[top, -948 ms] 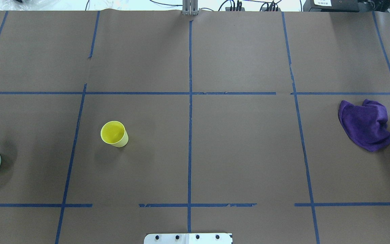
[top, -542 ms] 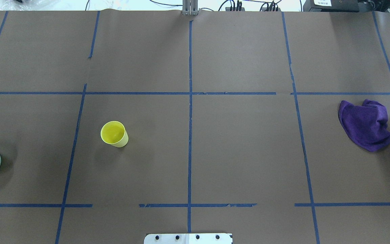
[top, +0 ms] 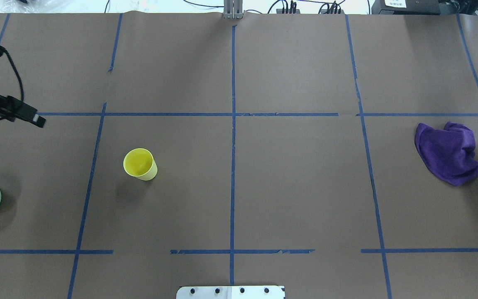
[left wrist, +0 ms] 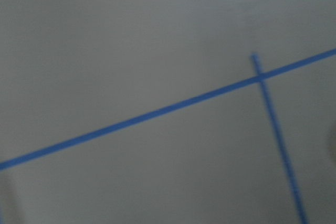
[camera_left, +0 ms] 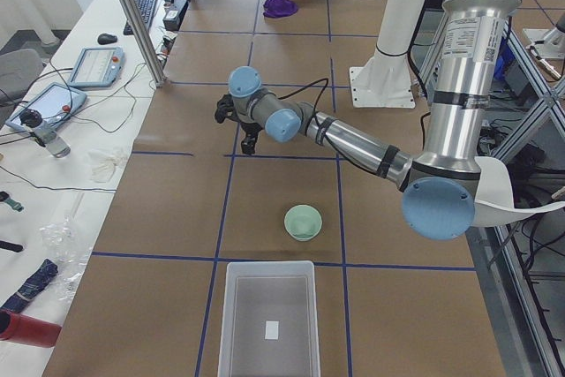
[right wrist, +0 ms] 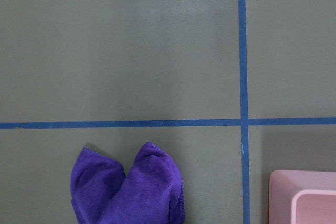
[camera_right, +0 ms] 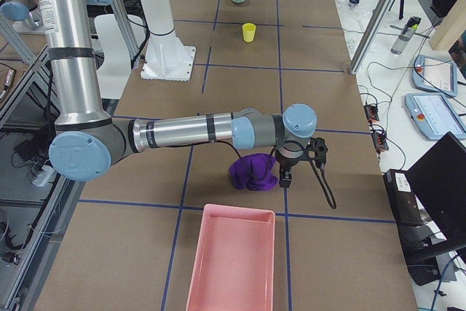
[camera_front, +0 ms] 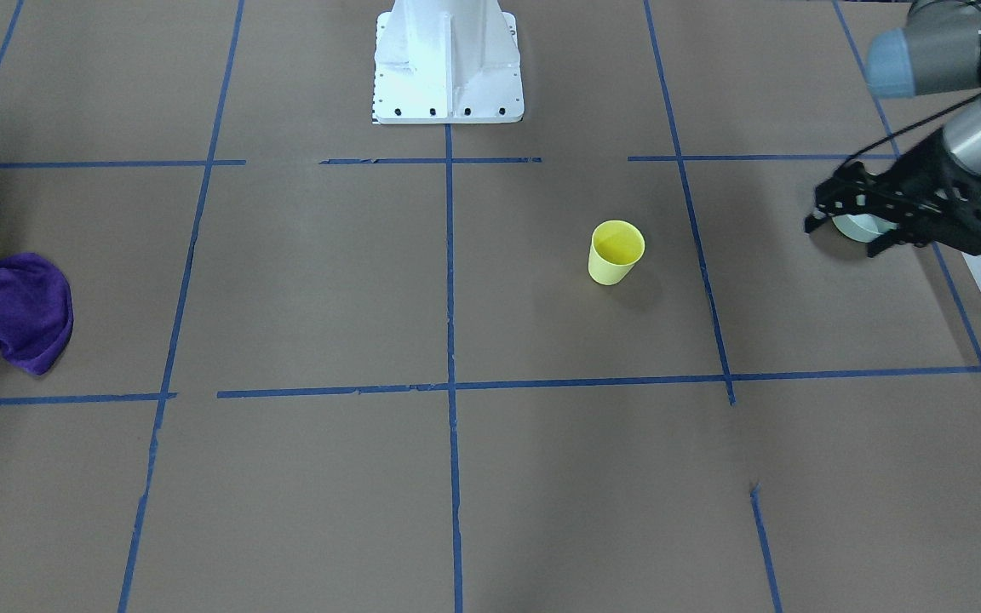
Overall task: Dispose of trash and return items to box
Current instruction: 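Lower the left gripper and grasp the yellow cup, then lift the yellow cup and carry it toward the clear bin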
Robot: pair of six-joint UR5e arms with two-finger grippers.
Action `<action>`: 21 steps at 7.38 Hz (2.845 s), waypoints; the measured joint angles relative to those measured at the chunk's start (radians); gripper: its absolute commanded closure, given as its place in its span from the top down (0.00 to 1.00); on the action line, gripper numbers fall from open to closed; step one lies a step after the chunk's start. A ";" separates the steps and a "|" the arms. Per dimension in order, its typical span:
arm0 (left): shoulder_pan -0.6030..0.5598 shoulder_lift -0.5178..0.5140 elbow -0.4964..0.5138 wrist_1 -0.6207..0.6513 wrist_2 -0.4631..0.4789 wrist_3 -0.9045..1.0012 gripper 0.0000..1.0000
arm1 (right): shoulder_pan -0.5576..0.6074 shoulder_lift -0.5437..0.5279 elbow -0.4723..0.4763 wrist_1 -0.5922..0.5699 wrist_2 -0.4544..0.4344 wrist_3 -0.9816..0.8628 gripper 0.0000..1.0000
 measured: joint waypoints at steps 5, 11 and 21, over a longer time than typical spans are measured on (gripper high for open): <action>0.356 -0.106 -0.019 -0.028 0.279 -0.648 0.98 | -0.009 -0.061 -0.002 0.141 0.039 0.002 1.00; 0.413 -0.149 0.084 -0.027 0.409 -0.699 0.00 | -0.012 -0.079 -0.007 0.186 0.063 0.005 1.00; -0.001 0.112 -0.190 0.065 0.266 -0.116 0.00 | -0.022 -0.084 -0.008 0.188 0.062 0.005 1.00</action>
